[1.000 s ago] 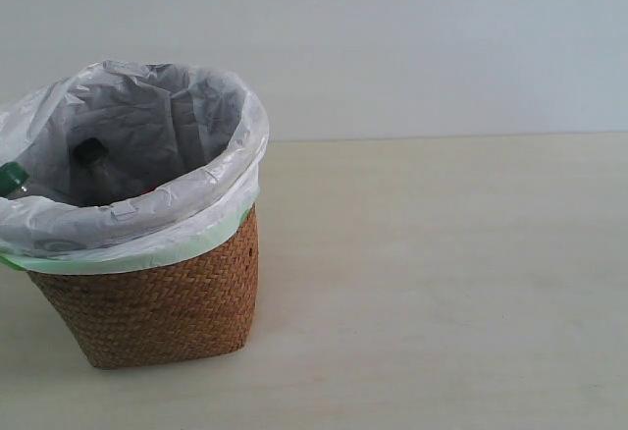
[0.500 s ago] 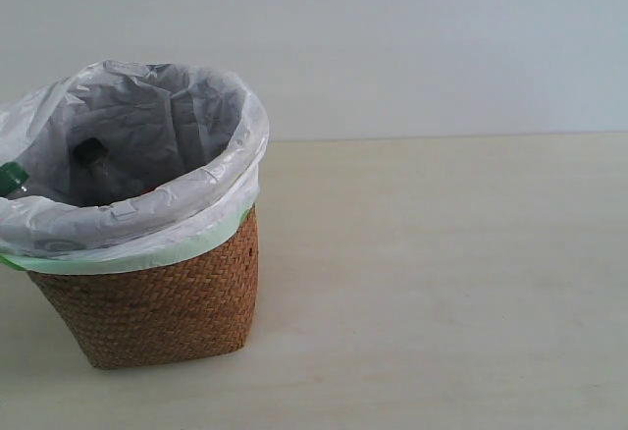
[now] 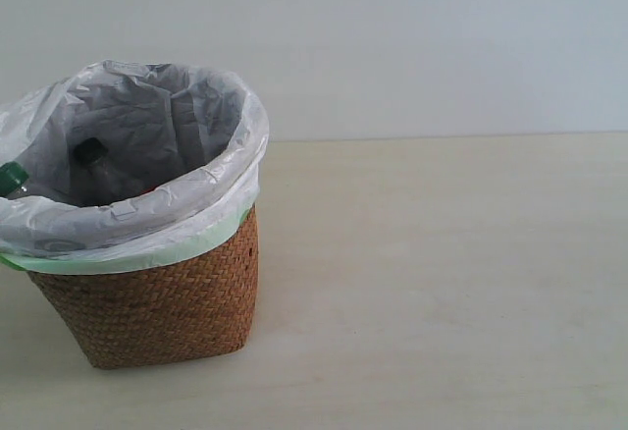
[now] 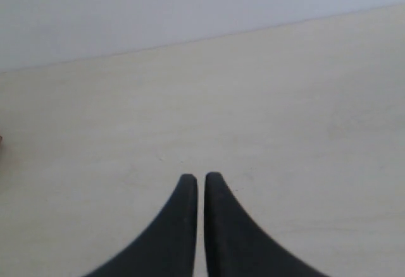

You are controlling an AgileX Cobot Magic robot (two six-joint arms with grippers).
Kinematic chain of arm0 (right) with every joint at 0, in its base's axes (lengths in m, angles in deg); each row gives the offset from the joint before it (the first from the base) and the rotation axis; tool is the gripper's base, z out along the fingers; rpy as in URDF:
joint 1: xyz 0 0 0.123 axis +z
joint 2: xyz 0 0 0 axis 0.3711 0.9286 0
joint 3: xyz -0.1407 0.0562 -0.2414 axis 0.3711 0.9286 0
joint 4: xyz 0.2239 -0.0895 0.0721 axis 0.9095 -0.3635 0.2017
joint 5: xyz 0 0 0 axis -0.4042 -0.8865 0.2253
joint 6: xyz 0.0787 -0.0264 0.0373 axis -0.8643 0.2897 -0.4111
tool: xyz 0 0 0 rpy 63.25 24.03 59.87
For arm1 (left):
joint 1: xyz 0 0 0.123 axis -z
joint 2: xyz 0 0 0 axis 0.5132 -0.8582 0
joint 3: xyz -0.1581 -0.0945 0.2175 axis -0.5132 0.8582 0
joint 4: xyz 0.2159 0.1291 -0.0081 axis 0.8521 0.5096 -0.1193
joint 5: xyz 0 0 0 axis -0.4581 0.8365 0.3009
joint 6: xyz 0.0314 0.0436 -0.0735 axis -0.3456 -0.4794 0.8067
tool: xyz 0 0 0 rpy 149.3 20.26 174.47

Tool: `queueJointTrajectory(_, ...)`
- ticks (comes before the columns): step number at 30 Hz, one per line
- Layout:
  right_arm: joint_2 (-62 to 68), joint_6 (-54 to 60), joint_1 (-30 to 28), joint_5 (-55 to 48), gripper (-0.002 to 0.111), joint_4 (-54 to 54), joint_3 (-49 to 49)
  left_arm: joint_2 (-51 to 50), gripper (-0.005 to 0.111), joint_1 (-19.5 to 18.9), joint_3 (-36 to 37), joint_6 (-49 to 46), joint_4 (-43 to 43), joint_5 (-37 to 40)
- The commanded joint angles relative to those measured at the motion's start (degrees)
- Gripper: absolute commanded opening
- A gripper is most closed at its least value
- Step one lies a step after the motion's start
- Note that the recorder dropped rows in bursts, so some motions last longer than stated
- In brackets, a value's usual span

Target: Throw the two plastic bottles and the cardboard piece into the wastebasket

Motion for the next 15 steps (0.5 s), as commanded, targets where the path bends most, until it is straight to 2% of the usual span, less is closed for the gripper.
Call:
queueJointTrajectory(1,-0.3,3.5,-0.1,0.2,0.000,-0.3,0.0,0.1,0.006,-0.2,0.2,0.5,0.1,-0.2)
queueJointTrajectory(6,-0.3,11.2,-0.1,0.2,0.000,-0.3,0.0,0.1,0.006,-0.2,0.2,0.5,0.1,-0.2)
queueJointTrajectory(15,-0.3,11.2,-0.1,0.2,0.000,-0.3,0.0,0.1,0.006,-0.2,0.2,0.5,0.1,-0.2)
